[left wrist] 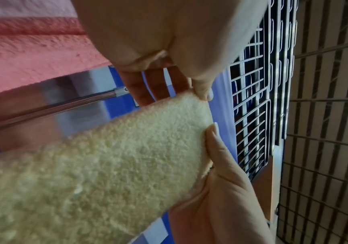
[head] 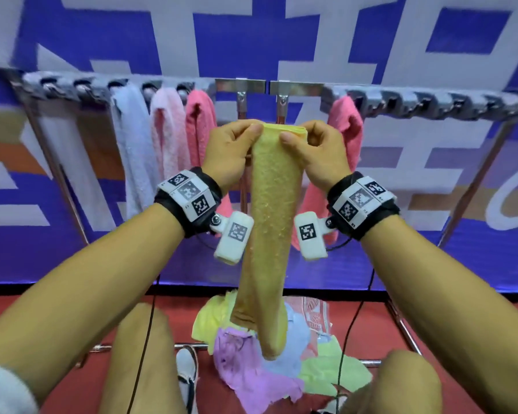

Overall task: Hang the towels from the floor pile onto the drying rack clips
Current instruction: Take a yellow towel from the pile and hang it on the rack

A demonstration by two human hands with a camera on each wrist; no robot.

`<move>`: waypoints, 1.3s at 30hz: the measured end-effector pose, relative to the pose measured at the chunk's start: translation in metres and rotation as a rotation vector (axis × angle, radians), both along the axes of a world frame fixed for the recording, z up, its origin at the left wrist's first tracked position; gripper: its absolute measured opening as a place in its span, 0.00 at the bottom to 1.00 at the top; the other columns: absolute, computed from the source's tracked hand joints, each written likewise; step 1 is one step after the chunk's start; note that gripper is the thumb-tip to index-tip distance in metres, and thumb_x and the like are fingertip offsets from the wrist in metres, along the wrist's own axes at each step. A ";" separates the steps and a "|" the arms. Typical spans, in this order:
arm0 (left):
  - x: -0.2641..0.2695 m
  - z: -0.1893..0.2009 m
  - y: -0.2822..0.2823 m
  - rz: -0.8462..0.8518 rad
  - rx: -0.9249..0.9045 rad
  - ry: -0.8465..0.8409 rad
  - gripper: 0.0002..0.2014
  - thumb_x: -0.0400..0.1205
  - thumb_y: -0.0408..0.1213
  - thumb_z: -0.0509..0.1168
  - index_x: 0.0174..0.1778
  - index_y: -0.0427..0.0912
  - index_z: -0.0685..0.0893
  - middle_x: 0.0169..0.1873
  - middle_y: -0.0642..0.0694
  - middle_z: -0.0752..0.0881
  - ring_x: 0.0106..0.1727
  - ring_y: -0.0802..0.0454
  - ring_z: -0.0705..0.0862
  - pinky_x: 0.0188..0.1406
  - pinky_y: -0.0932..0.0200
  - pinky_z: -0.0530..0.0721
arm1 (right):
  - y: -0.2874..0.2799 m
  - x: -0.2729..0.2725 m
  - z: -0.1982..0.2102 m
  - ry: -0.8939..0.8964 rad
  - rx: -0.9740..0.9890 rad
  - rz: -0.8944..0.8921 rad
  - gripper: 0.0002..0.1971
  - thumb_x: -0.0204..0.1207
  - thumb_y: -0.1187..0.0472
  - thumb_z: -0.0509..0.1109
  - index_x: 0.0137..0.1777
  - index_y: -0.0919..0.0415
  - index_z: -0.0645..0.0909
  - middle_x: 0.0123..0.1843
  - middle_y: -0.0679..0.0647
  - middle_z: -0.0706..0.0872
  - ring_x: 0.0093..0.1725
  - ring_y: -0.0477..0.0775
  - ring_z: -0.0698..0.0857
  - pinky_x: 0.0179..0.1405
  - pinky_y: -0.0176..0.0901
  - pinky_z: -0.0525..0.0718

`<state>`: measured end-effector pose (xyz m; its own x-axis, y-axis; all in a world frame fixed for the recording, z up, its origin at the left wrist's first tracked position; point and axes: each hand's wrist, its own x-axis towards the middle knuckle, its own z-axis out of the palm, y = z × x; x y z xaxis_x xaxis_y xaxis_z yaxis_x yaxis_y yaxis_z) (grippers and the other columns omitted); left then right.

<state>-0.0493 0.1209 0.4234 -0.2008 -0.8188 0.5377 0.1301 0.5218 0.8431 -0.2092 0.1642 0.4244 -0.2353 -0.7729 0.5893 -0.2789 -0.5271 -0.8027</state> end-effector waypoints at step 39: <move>0.049 0.071 -0.031 -0.469 0.285 -0.350 0.03 0.75 0.31 0.71 0.40 0.35 0.89 0.32 0.45 0.89 0.33 0.54 0.87 0.34 0.62 0.85 | -0.030 0.059 0.054 0.098 0.423 0.312 0.18 0.86 0.49 0.59 0.61 0.59 0.86 0.63 0.64 0.87 0.65 0.62 0.85 0.71 0.60 0.78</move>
